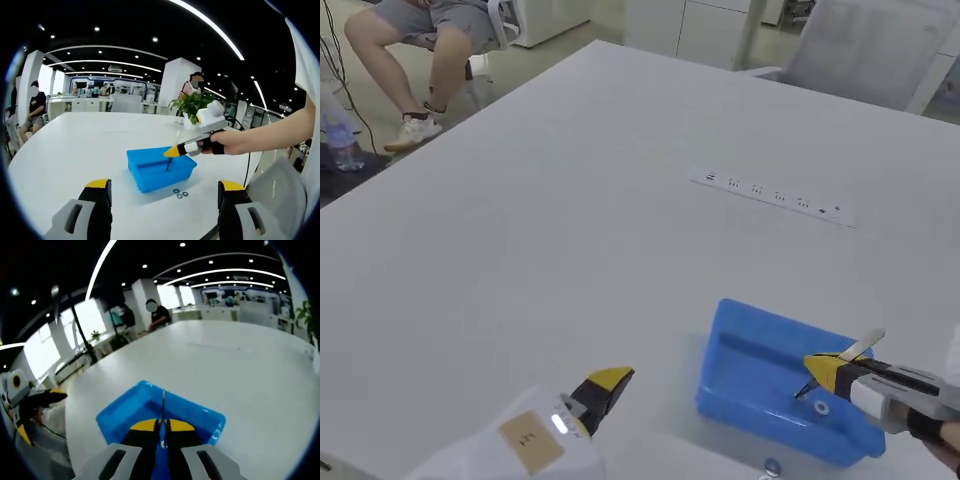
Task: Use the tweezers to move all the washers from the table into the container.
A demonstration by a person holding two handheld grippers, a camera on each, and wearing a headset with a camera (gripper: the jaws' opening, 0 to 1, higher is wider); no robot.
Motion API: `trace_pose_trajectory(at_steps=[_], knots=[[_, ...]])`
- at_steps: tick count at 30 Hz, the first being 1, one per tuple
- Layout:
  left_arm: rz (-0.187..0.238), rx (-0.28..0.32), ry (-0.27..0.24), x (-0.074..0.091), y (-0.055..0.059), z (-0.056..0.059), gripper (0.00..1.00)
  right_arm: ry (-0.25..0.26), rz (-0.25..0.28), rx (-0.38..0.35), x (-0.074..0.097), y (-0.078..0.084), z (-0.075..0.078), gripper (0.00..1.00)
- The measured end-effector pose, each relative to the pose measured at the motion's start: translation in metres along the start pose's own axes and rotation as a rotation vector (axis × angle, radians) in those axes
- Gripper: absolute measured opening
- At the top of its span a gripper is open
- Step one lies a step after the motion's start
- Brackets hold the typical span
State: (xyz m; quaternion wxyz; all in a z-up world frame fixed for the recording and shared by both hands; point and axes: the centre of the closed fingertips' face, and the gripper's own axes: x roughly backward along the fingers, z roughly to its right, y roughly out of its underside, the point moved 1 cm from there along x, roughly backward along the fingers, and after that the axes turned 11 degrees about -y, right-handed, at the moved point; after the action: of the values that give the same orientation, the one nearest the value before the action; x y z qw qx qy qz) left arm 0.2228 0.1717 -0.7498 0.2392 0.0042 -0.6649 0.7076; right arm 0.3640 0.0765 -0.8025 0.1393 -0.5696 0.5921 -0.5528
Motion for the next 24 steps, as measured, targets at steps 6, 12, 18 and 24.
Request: trace_pose_trajectory(at_steps=[6, 12, 18, 24], knots=[[-0.002, -0.003, -0.001, 0.000, 0.000, 0.000, 0.89, 0.003, 0.006, 0.017, 0.005, -0.003, -0.003, 0.04], [0.000, -0.005, -0.003, 0.001, 0.001, -0.001, 0.88, -0.019, 0.054, 0.023, 0.017, -0.016, -0.020, 0.04], [-0.004, -0.007, 0.001, 0.001, 0.001, 0.000, 0.88, -0.050, 0.085, 0.036, 0.032, -0.022, -0.045, 0.04], [-0.007, -0.014, 0.004, 0.001, 0.002, 0.001, 0.87, -0.099, 0.071, 0.041, 0.042, -0.010, -0.072, 0.04]])
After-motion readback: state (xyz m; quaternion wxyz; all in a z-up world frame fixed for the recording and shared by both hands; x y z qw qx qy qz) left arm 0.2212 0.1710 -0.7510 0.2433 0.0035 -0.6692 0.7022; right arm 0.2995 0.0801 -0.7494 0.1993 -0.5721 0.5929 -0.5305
